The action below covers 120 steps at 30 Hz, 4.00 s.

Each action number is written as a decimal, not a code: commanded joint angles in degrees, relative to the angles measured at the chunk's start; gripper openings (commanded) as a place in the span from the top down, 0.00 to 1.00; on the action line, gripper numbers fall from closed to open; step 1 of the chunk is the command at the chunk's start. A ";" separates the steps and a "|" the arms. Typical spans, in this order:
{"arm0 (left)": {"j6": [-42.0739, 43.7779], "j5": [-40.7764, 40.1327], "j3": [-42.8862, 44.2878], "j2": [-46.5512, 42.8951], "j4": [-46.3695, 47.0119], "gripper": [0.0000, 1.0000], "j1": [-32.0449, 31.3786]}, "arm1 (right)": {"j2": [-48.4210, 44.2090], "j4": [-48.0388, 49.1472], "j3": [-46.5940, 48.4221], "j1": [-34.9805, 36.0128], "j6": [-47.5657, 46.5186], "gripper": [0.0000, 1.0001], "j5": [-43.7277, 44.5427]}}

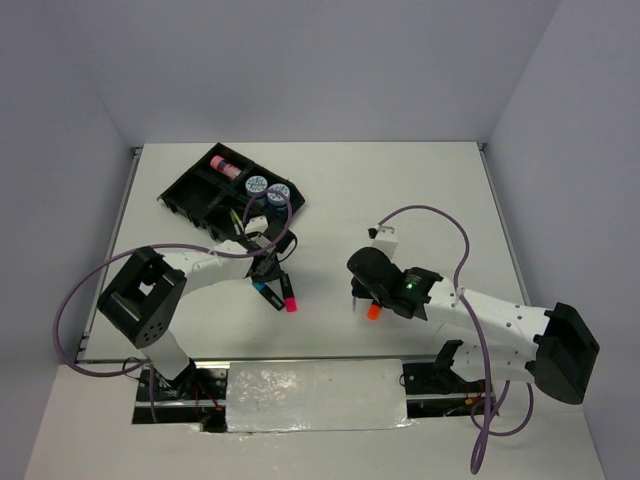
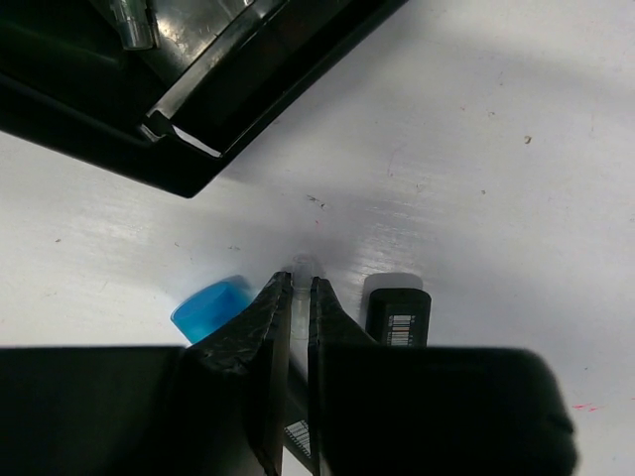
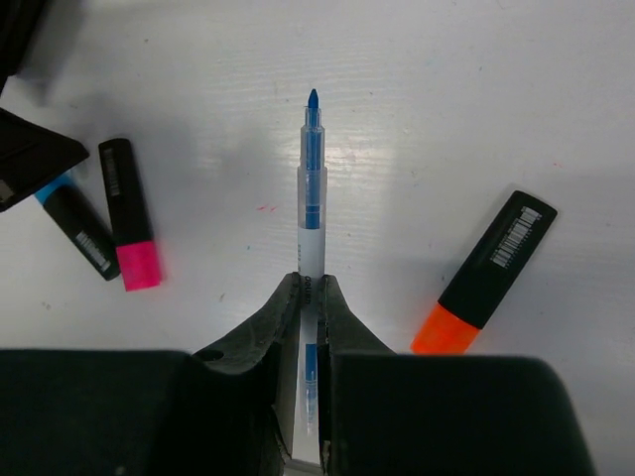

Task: Sort the stationery into containers
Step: Pick up the pen cap from the center of the board, then close the pen cap on the pen.

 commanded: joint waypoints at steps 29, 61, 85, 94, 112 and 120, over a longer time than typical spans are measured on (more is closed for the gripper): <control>6.39 35.09 -23.97 -51.14 66.14 1.00 -5.55 | -21.18 46.12 -10.56 16.84 -11.66 1.00 -14.97; 7.44 34.48 -24.05 -50.27 64.55 1.00 -5.55 | -22.58 44.82 -8.19 18.51 -13.16 1.00 -13.83; 5.24 35.80 -24.32 -52.90 62.10 1.00 -5.55 | -19.07 40.85 -0.37 18.33 -20.37 1.00 -7.15; 9.28 39.22 -24.85 -50.88 59.64 0.96 -5.64 | -16.18 38.23 9.99 16.84 -26.69 1.00 -8.63; 15.44 33.77 -18.25 -55.19 46.54 1.00 -5.64 | -11.34 39.80 9.48 16.66 -28.72 1.00 -17.25; 18.08 44.22 -18.34 -56.33 52.86 1.00 -5.64 | -9.14 40.23 8.07 16.22 -26.79 0.49 -22.87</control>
